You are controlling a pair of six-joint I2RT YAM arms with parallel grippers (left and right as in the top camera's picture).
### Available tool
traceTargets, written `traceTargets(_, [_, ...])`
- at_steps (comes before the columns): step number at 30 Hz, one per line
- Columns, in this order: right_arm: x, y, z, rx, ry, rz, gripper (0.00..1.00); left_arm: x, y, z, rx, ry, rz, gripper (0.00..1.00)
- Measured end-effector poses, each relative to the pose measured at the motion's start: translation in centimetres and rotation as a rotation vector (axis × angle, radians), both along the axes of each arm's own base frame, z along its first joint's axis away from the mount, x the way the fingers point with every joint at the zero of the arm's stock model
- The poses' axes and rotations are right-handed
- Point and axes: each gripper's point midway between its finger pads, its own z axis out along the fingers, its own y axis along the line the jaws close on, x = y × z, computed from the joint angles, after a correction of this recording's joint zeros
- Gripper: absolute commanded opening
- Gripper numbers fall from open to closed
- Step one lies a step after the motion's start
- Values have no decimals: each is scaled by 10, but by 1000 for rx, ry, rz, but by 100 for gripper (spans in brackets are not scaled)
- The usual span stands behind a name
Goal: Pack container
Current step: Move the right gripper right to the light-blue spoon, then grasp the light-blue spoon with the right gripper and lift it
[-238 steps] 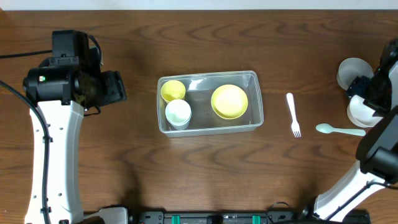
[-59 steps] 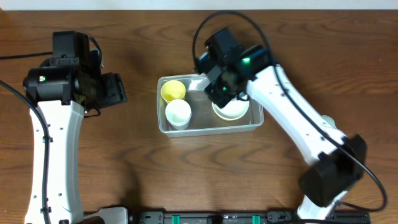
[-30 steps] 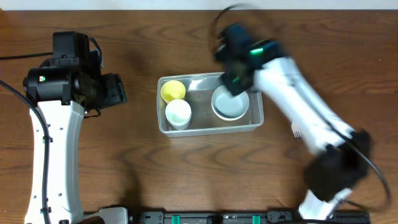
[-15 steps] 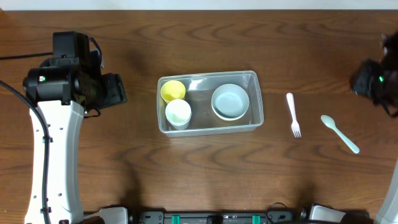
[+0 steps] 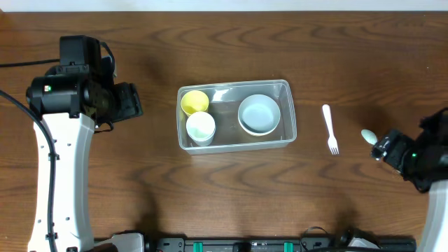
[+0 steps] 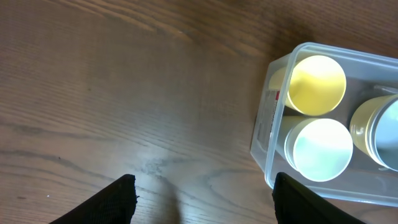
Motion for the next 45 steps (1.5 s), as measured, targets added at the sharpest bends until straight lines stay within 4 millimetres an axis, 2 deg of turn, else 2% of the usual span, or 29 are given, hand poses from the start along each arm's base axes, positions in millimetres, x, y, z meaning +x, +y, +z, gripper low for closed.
traceTargets(2, [9, -8, -12, -23, 7, 6, 99, 0, 0, 0, 0, 0, 0, 71])
traceTargets(4, [22, -16, -13, -52, -25, 12, 99, 0, 0, 0, 0, 0, 0, 71])
traceTargets(10, [81, -38, 5, -192, -225, 174, 96, 0, 0, 0, 0, 0, 0, 71])
traceTargets(12, [89, -40, -1, -208, -217, 235, 96, 0, 0, 0, 0, -2, 0, 71])
traceTargets(13, [93, -40, -12, -210, -190, 292, 95, 1, 0, 0, 0, -3, 0, 71])
traceTargets(21, [104, -42, -91, -162, 11, 605, 91, 2, 0, 1, 1, -7, 0, 71])
traceTargets(29, [106, -38, -141, -128, 118, 792, 88, 1, 0, 0, 0, -5, 0, 71])
traceTargets(37, [100, -42, -178, -99, 207, 860, 88, -1, 0, 0, 0, 3, 0, 71])
traceTargets(41, [101, -46, -187, -113, 223, 879, 87, -1, 0, 0, 0, 5, 0, 71])
traceTargets(45, [104, -49, -188, -132, 218, 889, 81, -3, 0, -1, -1, 14, 0, 71])
